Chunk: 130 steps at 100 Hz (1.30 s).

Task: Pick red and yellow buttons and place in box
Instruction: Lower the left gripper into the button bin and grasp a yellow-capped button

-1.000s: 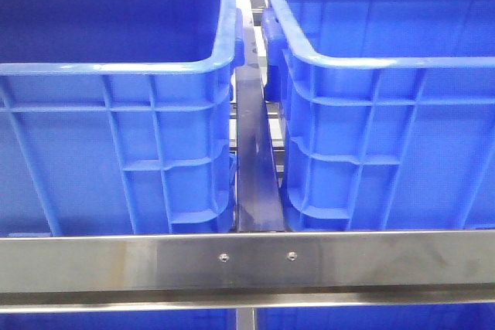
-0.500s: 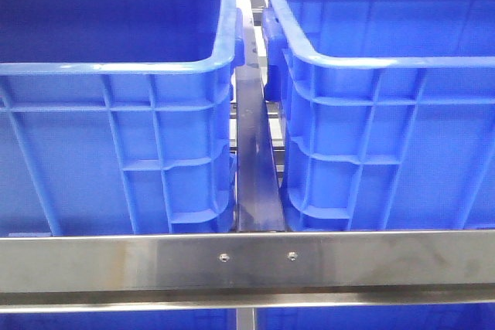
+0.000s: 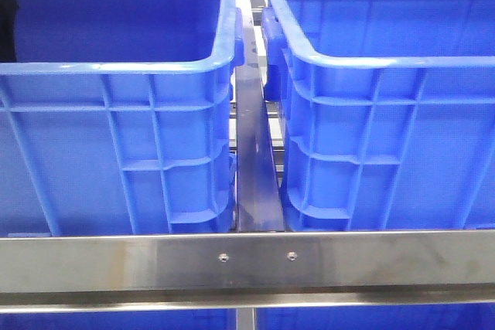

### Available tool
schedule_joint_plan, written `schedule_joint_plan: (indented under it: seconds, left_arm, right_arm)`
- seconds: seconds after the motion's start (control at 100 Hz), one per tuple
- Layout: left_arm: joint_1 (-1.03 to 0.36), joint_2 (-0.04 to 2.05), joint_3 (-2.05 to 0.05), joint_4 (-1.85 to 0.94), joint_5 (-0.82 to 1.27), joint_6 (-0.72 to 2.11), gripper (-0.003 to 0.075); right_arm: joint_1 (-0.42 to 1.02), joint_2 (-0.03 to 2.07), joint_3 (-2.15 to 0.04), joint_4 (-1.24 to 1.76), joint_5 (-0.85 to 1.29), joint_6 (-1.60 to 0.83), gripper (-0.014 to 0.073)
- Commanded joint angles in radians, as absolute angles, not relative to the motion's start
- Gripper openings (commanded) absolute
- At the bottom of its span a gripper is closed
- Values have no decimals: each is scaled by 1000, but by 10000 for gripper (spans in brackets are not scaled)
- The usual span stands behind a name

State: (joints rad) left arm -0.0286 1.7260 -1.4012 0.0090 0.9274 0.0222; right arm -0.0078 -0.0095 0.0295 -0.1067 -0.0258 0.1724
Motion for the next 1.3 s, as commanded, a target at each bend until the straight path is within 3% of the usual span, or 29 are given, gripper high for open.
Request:
schedule_joint_plan:
  seconds: [0.0,0.54,0.65,0.76,0.91,1.29]
  left_arm:
    - [-34,1719,-1455,-6,890,21,609]
    - [-34,1840,-1516,-34,815,21,602]
    - [-34,1840,-1516,-34,815,21,510]
    - [-34,1840,-1516,-34,815,21,342]
    - [-34,1840,-1516,-39,819,21,190]
    - [-39,1767,-1516,-41,815,35,169]
  right_arm:
    - [-8,-34,13,-119,-95,172,-71]
    - [-8,-34,13,-119,-95,172,-71]
    - [-8,-34,13,-119,-95,172,-71]
    - [-8,-34,13,-119,-95,172,-71]
    - [-8,-34,13,-119,-95,172,-71]
    - [-8,-34,13,-119,-95,172,-71]
